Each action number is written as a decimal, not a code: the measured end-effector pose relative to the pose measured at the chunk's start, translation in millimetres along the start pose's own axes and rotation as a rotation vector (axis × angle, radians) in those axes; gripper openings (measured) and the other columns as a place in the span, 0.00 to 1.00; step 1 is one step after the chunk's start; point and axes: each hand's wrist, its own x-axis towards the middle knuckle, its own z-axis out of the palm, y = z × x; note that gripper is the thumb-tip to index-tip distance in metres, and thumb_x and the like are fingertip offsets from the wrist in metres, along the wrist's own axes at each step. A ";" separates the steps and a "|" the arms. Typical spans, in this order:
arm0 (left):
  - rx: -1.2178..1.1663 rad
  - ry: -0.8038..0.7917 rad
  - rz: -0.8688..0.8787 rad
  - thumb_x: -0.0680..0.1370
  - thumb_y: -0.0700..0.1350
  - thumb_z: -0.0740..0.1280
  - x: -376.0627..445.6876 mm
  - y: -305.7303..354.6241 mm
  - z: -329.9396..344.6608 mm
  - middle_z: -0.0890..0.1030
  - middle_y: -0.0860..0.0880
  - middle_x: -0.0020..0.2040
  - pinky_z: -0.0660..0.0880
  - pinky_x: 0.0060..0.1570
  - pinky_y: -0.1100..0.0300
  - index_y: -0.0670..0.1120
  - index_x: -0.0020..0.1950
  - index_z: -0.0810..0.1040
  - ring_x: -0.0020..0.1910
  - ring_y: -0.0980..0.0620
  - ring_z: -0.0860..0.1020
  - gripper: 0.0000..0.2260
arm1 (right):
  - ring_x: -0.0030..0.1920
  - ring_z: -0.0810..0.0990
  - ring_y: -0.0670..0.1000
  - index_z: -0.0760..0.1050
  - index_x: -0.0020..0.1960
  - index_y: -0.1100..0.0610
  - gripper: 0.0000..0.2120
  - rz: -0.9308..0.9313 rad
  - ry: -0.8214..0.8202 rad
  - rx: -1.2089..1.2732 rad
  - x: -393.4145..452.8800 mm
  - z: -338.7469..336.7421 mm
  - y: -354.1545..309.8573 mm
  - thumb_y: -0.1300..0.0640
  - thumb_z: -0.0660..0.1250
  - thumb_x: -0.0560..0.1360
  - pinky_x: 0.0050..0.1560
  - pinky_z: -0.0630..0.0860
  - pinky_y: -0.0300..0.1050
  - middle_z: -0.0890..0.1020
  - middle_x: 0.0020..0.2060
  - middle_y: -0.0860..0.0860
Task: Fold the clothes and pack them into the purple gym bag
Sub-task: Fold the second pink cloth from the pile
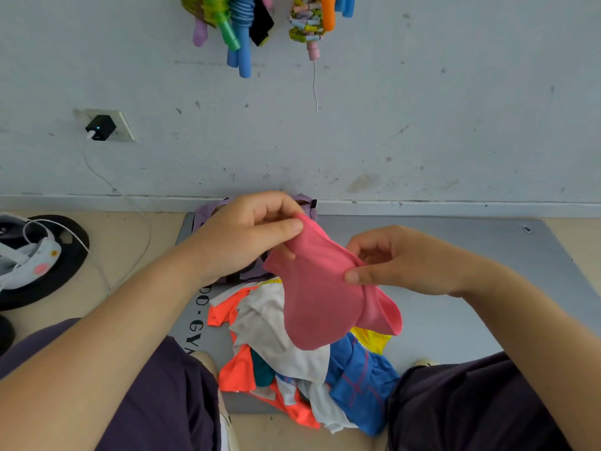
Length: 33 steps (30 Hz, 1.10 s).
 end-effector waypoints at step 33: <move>0.137 0.037 0.015 0.75 0.36 0.72 0.1 -5.1 5.8 0.86 0.50 0.41 0.78 0.40 0.67 0.50 0.50 0.84 0.36 0.53 0.85 0.10 | 0.41 0.80 0.43 0.81 0.42 0.62 0.03 -0.180 0.327 0.138 16.5 32.1 -7.0 0.63 0.74 0.72 0.51 0.77 0.37 0.84 0.38 0.48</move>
